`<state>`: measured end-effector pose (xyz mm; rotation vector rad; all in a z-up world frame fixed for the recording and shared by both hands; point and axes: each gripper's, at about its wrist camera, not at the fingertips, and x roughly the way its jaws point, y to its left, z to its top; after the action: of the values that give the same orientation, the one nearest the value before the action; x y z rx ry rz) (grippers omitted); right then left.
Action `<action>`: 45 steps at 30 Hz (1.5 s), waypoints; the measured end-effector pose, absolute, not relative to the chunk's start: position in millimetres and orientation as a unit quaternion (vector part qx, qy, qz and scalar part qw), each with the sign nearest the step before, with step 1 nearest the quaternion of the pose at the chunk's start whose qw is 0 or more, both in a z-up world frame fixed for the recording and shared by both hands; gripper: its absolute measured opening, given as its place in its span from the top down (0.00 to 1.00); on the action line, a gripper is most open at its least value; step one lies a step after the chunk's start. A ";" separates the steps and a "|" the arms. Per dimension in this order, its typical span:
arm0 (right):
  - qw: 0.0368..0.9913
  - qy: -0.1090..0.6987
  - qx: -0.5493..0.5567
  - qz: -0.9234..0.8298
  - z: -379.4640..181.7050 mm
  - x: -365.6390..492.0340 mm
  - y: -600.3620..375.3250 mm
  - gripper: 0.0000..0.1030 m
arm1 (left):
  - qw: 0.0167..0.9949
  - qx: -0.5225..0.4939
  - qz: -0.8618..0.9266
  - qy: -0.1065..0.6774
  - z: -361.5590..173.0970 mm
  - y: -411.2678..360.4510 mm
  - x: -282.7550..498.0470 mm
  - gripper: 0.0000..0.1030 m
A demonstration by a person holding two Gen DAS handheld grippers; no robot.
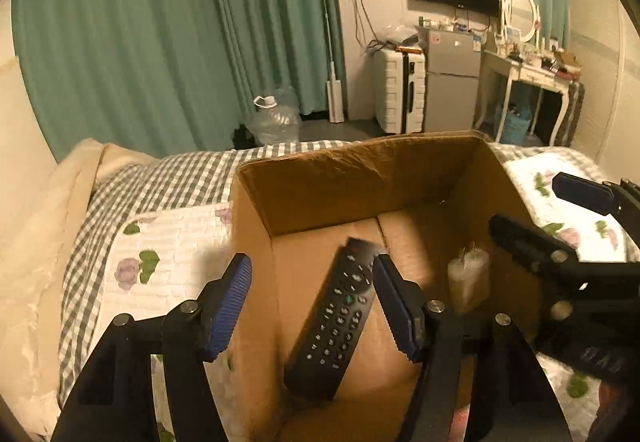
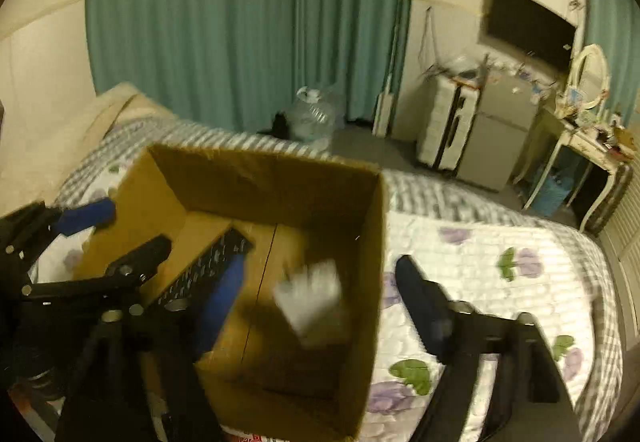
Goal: Organize rigid objects
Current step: 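Open the left tool to drop the remote while the right tool drops the charger into the box, then grasp the white cylindrical device with the right tool while the left tool grasps the black block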
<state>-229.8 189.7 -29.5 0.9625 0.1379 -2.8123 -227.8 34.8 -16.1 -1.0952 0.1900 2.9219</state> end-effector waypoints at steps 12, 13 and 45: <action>0.041 0.055 0.281 -0.957 43.9 -118.8 192.5 0.21 | -0.007 -0.307 0.951 0.039 44.9 -2.4 -122.6 0.33; 0.042 0.056 0.278 -0.958 46.7 -108.1 190.6 0.20 | -0.009 -0.305 0.952 0.037 46.9 -6.0 -113.7 0.33; 0.167 0.056 0.424 -0.888 -108.0 -50.1 130.1 0.58 | -0.024 -0.370 0.928 0.038 -53.0 -33.5 -54.5 0.31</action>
<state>-50.1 130.1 -108.0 1.2061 0.1599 -2.5277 -54.5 -33.5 -53.0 -1.1814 0.1222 2.9601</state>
